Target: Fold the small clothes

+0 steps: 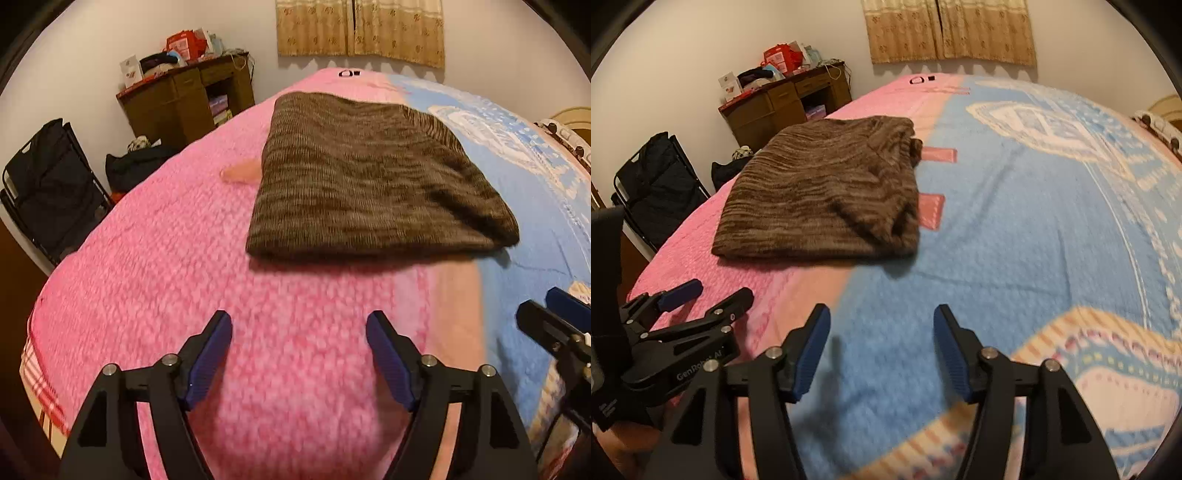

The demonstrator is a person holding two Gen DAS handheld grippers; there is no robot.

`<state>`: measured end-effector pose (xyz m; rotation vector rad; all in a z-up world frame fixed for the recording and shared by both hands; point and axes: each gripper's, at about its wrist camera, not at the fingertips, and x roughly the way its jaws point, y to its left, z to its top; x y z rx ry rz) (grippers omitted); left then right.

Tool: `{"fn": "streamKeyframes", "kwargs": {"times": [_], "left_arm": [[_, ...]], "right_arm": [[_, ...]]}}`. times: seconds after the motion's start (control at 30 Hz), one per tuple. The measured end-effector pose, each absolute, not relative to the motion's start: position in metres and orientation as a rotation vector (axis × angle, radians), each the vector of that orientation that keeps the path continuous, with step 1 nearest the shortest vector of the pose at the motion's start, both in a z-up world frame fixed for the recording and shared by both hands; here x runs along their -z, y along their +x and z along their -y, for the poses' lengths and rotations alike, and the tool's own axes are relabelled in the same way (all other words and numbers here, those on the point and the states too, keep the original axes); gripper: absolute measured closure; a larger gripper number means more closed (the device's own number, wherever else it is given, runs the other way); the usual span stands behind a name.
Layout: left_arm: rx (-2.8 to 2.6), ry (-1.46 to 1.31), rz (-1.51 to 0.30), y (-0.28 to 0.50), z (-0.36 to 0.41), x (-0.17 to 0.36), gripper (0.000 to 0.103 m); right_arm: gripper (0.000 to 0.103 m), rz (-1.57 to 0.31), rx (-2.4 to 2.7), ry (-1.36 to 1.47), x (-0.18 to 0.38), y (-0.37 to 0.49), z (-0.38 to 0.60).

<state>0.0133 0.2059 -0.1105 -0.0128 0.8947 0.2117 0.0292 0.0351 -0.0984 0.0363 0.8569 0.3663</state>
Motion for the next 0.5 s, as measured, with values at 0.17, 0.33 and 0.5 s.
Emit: {"fn": "streamKeyframes", "kwargs": {"times": [0.17, 0.33, 0.5], "left_arm": [[-0.212, -0.021, -0.938, -0.009, -0.204, 0.11, 0.025], [-0.198, -0.026, -0.939, -0.028, -0.199, 0.1, 0.025], [-0.144, -0.04, -0.846, -0.049, -0.183, 0.065, 0.025]], "right_arm": [[0.028, -0.855, -0.338, 0.086, 0.089, 0.011, -0.018], [0.023, -0.793, -0.302, 0.06, 0.072, -0.013, -0.008], [0.013, -0.694, -0.273, 0.049, 0.047, -0.038, 0.001]]}}
